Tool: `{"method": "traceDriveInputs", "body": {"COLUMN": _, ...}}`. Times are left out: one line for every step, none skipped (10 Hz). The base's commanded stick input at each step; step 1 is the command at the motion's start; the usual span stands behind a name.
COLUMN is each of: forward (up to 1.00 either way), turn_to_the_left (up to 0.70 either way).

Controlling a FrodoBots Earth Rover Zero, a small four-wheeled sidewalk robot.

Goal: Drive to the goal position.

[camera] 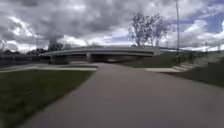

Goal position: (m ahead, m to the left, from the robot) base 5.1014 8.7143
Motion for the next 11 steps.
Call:
{"method": "traceDriveInputs", "body": {"forward": 1.0, "turn_to_the_left": 0.0}}
{"method": "traceDriveInputs", "body": {"forward": 1.0, "turn_to_the_left": 0.0}}
{"method": "traceDriveInputs", "body": {"forward": 1.0, "turn_to_the_left": 0.0}}
{"method": "traceDriveInputs", "body": {"forward": 1.0, "turn_to_the_left": 0.0}}
{"method": "traceDriveInputs", "body": {"forward": 1.0, "turn_to_the_left": 0.0}}
{"method": "traceDriveInputs", "body": {"forward": 1.0, "turn_to_the_left": 0.0}}
{"method": "traceDriveInputs", "body": {"forward": 1.0, "turn_to_the_left": 0.0}}
{"method": "traceDriveInputs", "body": {"forward": 1.0, "turn_to_the_left": 0.0}}
{"method": "traceDriveInputs", "body": {"forward": 1.0, "turn_to_the_left": 0.0}}
{"method": "traceDriveInputs", "body": {"forward": 1.0, "turn_to_the_left": 0.0}}
{"method": "traceDriveInputs", "body": {"forward": 1.0, "turn_to_the_left": 0.0}}
